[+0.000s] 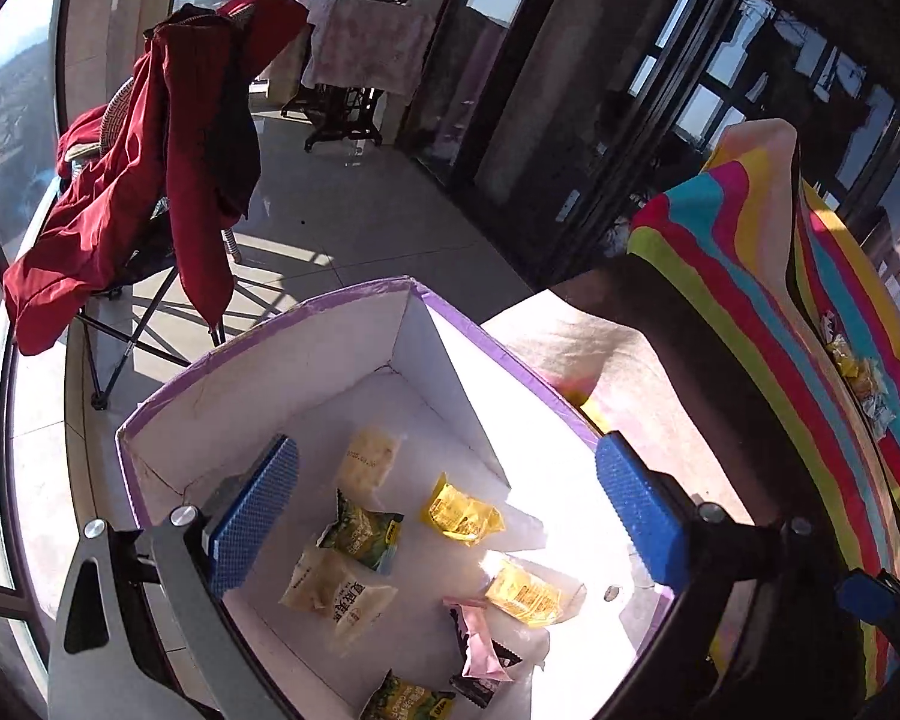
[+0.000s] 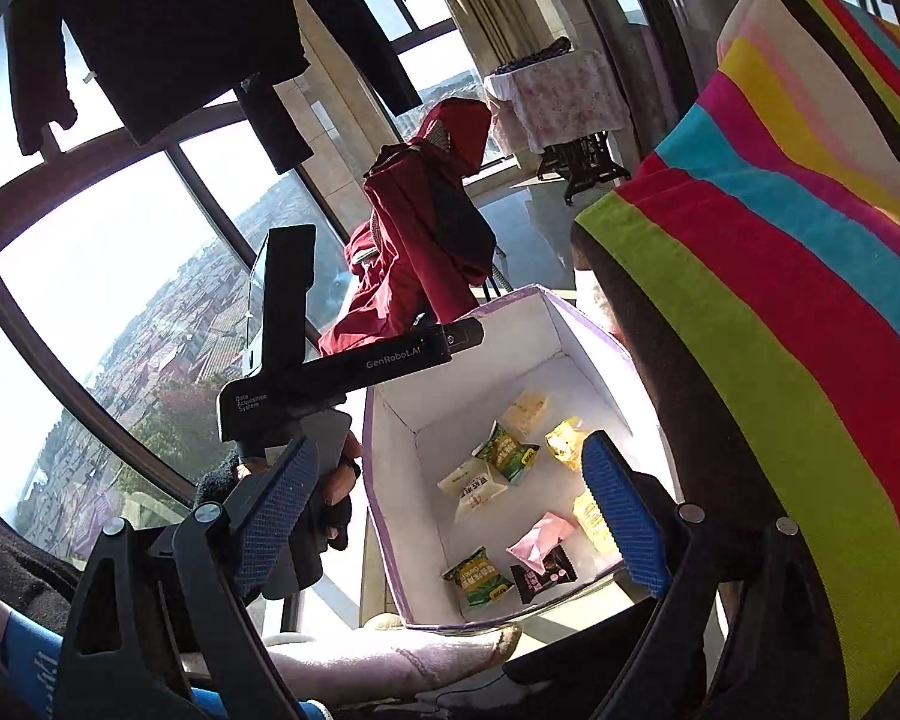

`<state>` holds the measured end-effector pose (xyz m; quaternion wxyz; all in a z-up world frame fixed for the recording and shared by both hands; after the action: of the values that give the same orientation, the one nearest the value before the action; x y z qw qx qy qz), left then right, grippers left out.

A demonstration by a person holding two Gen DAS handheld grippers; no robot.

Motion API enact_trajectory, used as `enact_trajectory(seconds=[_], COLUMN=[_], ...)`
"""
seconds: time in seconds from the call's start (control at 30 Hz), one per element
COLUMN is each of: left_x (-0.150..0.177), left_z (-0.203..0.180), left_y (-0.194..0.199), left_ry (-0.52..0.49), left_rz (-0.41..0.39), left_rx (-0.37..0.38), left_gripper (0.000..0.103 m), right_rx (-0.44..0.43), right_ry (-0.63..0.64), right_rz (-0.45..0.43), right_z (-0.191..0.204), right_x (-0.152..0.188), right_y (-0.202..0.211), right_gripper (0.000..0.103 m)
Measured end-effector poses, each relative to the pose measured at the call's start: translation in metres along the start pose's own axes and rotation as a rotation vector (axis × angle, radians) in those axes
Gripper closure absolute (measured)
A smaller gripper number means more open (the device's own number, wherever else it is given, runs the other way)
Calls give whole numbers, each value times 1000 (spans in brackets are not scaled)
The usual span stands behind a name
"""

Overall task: Organize snacks
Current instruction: 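Move both open tools back over the snack pile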

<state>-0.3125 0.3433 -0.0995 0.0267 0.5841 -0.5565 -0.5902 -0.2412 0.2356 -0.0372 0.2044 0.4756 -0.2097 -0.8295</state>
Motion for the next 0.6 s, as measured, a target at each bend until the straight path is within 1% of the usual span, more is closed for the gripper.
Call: enact_trajectory(seconds=[0.07, 0.1, 0.17, 0.23, 0.33, 0.43, 0.5, 0.57, 0.6], left_x=[-20, -30, -44, -51, -43, -15, 1, 19, 25], left_z=[-22, -36, -68, -106, -178, -257, -301, -339, -354], left_y=[13, 18, 24, 26, 24, 13, 1, -17, -26], left_ry=[-36, -55, -90, -124, -213, -329, -370, -391, -387], left_rz=[-67, -94, -112, -99, -38, 75, 141, 211, 244], left_rx=[36, 60, 111, 187, 310, 454, 513, 542, 554], left_gripper=[2, 2, 2, 2, 2, 2, 2, 2, 2], right_rx=[-8, 6, 79, 161, 291, 466, 545, 594, 615], right_ry=[30, 41, 44, 22, -51, -153, -252, -349, -398], right_rz=[-66, -90, -135, -181, -237, -256, -268, -291, -301], right_z=[2, 0, -15, -37, -82, -139, -176, -210, -226], right_x=[-11, -15, -22, -26, -26, -16, -8, 3, 10], right_y=[22, 34, 57, 84, 128, 174, 204, 235, 248], right_gripper=[16, 16, 16, 16, 16, 16, 16, 16, 16])
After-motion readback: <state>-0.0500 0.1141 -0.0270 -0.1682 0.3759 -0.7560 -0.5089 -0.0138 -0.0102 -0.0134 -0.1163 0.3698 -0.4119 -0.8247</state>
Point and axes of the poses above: each gripper's, at about its wrist camera, not at the fingertips, and y roughly against the way its jaws point, z to its left, x to its underside, the point moved 10 cm from there along -y, roughly the way its jaws point, and after that the axes turned 1 degree about -z, right-handed, at the moved point
